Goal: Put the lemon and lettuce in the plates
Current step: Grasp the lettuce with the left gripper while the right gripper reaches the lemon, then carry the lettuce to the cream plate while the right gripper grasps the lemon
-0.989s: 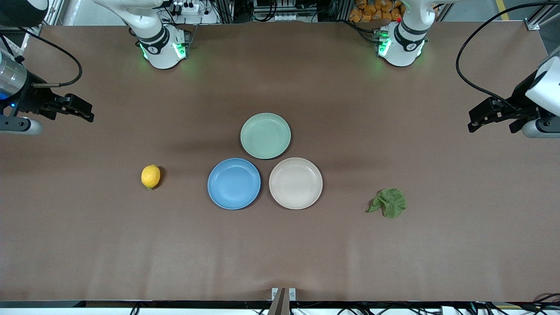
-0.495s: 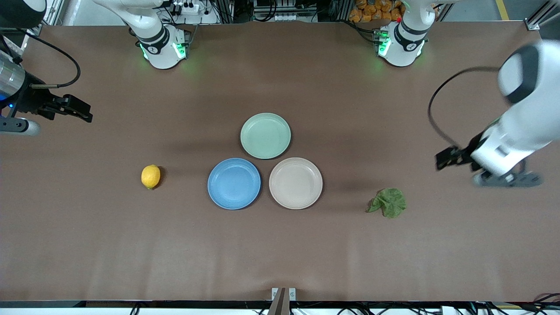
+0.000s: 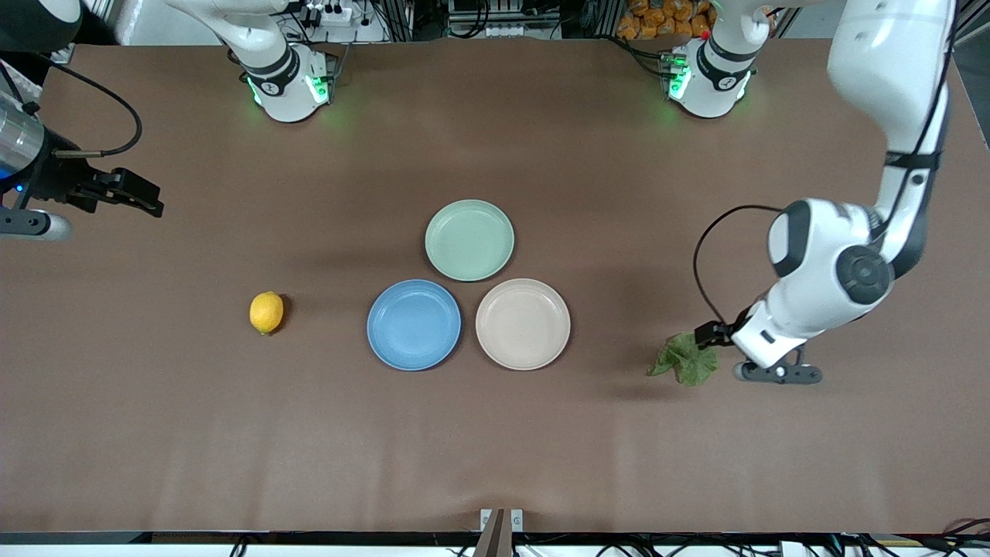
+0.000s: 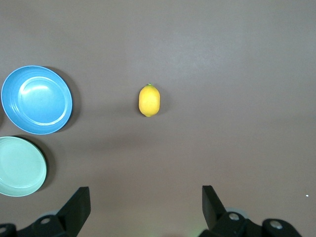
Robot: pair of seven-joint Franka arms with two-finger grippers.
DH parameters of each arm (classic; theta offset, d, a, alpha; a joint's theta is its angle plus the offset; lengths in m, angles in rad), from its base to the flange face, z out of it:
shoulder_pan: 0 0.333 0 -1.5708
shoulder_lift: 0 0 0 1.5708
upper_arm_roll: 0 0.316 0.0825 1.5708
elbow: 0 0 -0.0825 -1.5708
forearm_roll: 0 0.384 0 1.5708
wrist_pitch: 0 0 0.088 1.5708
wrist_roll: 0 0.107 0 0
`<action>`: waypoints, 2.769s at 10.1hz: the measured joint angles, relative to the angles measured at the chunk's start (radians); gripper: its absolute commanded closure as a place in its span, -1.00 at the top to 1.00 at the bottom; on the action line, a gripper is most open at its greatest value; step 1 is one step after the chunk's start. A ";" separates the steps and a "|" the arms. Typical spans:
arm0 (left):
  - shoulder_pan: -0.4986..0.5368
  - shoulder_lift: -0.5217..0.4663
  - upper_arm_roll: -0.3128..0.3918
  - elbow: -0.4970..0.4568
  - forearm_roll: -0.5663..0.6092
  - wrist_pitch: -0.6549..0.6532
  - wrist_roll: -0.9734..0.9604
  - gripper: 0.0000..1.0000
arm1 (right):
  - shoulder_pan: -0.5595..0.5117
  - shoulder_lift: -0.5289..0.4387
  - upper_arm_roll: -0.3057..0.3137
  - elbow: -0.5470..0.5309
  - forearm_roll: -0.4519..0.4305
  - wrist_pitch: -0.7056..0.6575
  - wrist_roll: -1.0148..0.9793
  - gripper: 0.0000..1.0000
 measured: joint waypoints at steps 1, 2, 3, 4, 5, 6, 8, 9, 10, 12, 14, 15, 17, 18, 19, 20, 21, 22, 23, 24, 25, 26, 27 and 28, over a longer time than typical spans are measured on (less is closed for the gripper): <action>-0.006 0.041 0.000 0.000 0.013 0.038 0.000 1.00 | 0.000 0.000 0.000 0.000 0.000 0.000 0.000 1.00; -0.009 0.075 0.000 0.000 0.023 0.065 0.000 1.00 | 0.000 0.000 -0.001 0.000 0.000 -0.001 0.000 1.00; -0.009 0.100 0.000 0.001 0.027 0.074 0.000 1.00 | 0.000 0.001 -0.001 0.000 0.000 0.000 0.000 1.00; -0.010 0.117 0.000 0.001 0.028 0.077 0.000 0.93 | 0.000 0.002 -0.001 -0.001 0.000 0.002 0.000 1.00; -0.015 0.131 0.000 0.000 0.029 0.081 0.000 0.33 | 0.000 0.005 -0.001 -0.003 0.000 0.008 0.000 1.00; -0.023 0.143 0.000 -0.001 0.029 0.087 0.000 -0.46 | 0.000 0.010 -0.001 -0.006 0.000 0.017 0.000 1.00; -0.030 0.154 0.001 -0.002 0.029 0.091 0.000 -1.00 | 0.000 0.015 -0.001 -0.006 0.000 0.019 -0.001 1.00; -0.032 0.155 0.001 -0.002 0.030 0.092 0.000 -1.00 | -0.001 0.016 -0.001 -0.007 0.000 0.020 -0.001 1.00; -0.036 0.155 0.001 -0.002 0.034 0.092 0.000 -1.00 | -0.003 0.021 -0.002 -0.012 0.000 0.035 -0.001 1.00; -0.041 0.153 0.001 0.002 0.069 0.093 -0.004 -1.00 | -0.015 0.068 -0.003 -0.046 0.000 0.133 -0.001 1.00; -0.051 0.124 0.000 0.013 0.079 0.061 -0.029 -1.00 | -0.021 0.170 -0.004 -0.097 0.000 0.271 -0.001 1.00; -0.073 0.093 0.000 0.020 0.080 0.020 -0.069 -1.00 | -0.023 0.223 -0.006 -0.123 0.000 0.333 -0.001 1.00; -0.138 0.022 -0.001 0.042 0.082 -0.063 -0.182 -1.00 | -0.027 0.322 -0.010 -0.157 -0.001 0.424 -0.001 1.00; -0.175 -0.005 -0.002 0.060 0.082 -0.093 -0.245 -1.00 | -0.028 0.368 -0.010 -0.167 -0.001 0.463 -0.001 1.00; -0.214 -0.021 -0.004 0.077 0.082 -0.102 -0.314 -1.00 | -0.028 0.407 -0.010 -0.179 -0.001 0.505 -0.001 1.00; -0.254 -0.026 -0.005 0.096 0.082 -0.104 -0.384 -1.00 | -0.028 0.441 -0.010 -0.195 -0.001 0.549 -0.001 1.00; -0.297 -0.025 -0.006 0.111 0.082 -0.105 -0.456 -1.00 | -0.028 0.474 -0.009 -0.204 -0.001 0.584 -0.001 1.00; -0.334 -0.021 -0.006 0.123 0.082 -0.105 -0.517 -1.00 | -0.027 0.502 -0.007 -0.208 -0.001 0.606 -0.001 1.00; -0.367 -0.010 -0.006 0.138 0.082 -0.105 -0.571 -1.00 | -0.026 0.531 -0.005 -0.210 -0.001 0.625 -0.001 1.00; -0.395 0.008 -0.006 0.156 0.082 -0.105 -0.612 -1.00 | -0.025 0.558 -0.002 -0.212 -0.001 0.639 -0.001 1.00; -0.425 0.035 -0.006 0.173 0.082 -0.096 -0.661 -1.00 | -0.024 0.577 0.000 -0.214 -0.001 0.645 -0.001 1.00; -0.452 0.066 -0.006 0.190 0.082 -0.081 -0.709 -1.00 | -0.024 0.588 0.000 -0.224 -0.001 0.658 -0.001 0.29; -0.480 0.102 -0.005 0.202 0.082 -0.067 -0.739 -1.00 | -0.023 0.593 0.000 -0.244 -0.001 0.686 -0.001 -0.41; -0.498 0.133 -0.003 0.211 0.082 -0.055 -0.753 -1.00 | -0.023 0.593 0.001 -0.253 0.000 0.696 -0.001 -0.80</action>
